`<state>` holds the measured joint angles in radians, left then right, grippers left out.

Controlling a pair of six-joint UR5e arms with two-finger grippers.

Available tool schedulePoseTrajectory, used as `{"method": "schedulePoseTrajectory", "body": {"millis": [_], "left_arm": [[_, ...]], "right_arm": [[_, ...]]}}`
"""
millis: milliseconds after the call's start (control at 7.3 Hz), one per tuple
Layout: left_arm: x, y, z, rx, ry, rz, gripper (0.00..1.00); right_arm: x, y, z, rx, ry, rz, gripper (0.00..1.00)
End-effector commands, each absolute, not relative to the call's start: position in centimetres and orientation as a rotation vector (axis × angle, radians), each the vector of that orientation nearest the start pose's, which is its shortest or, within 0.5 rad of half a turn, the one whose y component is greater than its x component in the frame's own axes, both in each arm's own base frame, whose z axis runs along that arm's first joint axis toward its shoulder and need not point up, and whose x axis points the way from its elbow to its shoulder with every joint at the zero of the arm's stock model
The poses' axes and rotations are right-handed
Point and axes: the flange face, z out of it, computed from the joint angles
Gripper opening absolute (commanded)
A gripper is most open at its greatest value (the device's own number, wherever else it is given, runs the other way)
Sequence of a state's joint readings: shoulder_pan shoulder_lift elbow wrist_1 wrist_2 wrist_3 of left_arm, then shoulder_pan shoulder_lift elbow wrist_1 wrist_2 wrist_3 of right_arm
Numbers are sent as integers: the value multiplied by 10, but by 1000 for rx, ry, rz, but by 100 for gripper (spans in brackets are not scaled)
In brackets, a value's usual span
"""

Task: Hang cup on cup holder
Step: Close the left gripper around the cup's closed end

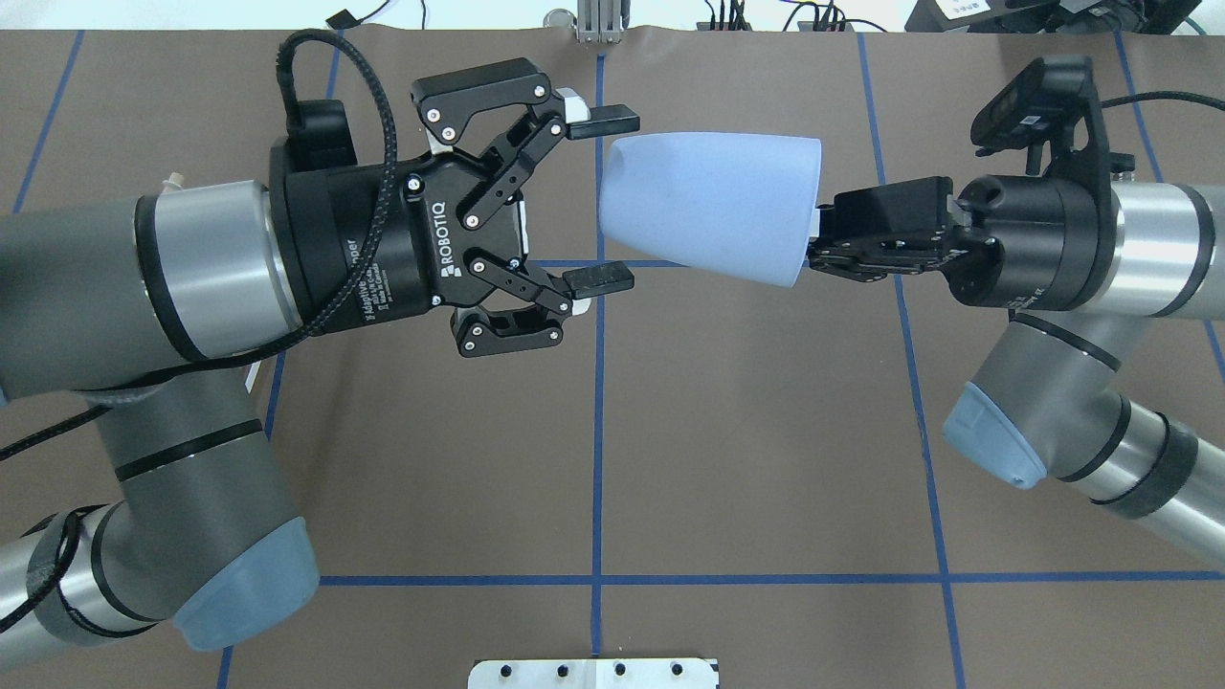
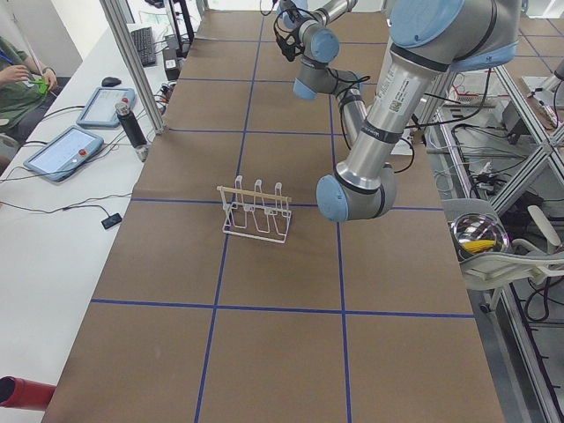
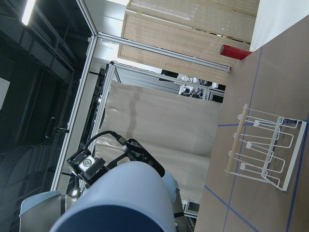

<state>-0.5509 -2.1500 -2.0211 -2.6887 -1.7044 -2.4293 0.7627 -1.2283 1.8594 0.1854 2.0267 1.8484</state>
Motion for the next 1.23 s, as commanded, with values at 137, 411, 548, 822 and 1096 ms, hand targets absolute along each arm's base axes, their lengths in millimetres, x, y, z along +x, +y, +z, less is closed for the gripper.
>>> {"method": "schedulePoseTrajectory", "body": {"millis": [137, 411, 548, 822, 1096], "left_arm": [[337, -344, 45, -426, 2173, -665, 89], [339, -341, 43, -434, 2176, -656, 78], [338, -341, 41, -435, 2181, -652, 69], [337, -340, 40, -436, 2188, -646, 25], [336, -339, 41, -425, 2187, -639, 0]], "right_arm": [[-268, -368, 197, 326, -2264, -20, 0], [-270, -368, 198, 321, -2262, -22, 0], [-270, -368, 198, 323, -2262, -22, 0], [-270, -368, 197, 327, -2264, -21, 9], [-269, -368, 196, 327, -2266, -18, 100]]}}
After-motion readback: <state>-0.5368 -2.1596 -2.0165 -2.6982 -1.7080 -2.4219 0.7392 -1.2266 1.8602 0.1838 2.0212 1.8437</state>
